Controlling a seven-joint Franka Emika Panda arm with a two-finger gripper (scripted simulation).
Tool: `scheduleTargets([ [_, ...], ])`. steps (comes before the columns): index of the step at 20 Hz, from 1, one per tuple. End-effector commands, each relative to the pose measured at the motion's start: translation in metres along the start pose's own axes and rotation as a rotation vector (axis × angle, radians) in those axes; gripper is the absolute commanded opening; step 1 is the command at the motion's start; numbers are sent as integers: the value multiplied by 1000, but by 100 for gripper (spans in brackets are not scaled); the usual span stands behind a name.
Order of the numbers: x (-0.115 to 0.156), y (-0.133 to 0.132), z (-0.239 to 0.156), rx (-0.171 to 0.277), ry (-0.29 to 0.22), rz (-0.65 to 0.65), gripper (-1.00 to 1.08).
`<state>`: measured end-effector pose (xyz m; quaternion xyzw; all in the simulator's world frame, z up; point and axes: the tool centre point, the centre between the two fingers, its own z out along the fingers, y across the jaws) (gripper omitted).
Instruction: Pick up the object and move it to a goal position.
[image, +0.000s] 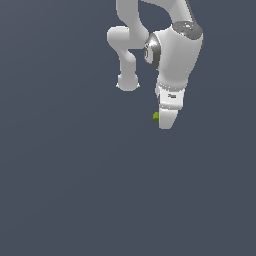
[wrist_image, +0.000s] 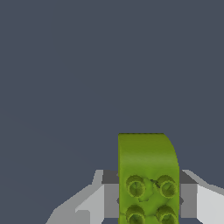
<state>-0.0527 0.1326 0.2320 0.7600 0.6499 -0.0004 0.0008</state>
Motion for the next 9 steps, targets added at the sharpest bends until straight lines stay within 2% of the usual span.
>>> scheduleTargets([
  [1,7,-6,-14,1,1,1,-100],
  [9,16,-10,-32,1,2,2,-100],
])
